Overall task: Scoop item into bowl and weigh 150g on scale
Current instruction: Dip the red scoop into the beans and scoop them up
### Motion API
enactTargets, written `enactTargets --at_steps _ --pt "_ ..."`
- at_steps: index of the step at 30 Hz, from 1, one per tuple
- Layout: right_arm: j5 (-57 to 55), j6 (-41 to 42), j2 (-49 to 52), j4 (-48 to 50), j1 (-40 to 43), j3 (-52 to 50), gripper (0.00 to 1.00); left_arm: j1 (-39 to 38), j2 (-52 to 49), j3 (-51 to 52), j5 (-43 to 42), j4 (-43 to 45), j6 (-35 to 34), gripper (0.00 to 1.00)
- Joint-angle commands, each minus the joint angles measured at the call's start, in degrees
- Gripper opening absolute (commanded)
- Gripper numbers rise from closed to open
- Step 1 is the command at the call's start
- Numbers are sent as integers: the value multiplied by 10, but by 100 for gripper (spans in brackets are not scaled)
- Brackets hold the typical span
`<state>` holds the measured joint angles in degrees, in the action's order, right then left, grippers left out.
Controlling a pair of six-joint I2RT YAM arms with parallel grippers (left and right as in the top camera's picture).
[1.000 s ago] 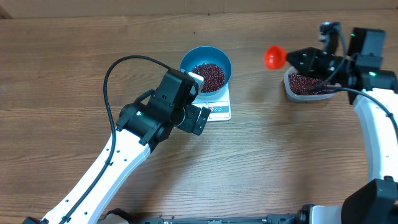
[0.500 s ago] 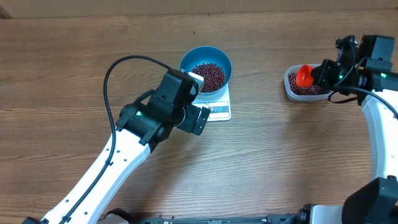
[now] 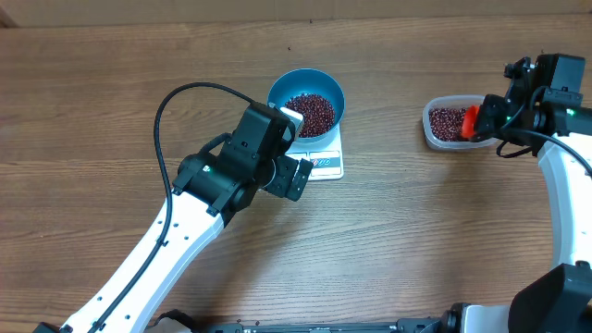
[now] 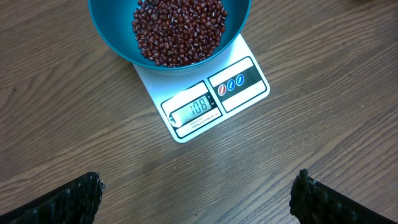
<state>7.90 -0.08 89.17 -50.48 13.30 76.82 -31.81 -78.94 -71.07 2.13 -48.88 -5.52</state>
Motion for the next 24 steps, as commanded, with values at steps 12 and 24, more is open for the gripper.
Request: enactTargets --at_steps 12,24 --pt "-29 -19 82 35 -2 0 4 -1 -5 -7 -3 0 13 99" --pt "-67 -20 110 64 -2 0 4 -1 -5 -7 -3 0 13 99"
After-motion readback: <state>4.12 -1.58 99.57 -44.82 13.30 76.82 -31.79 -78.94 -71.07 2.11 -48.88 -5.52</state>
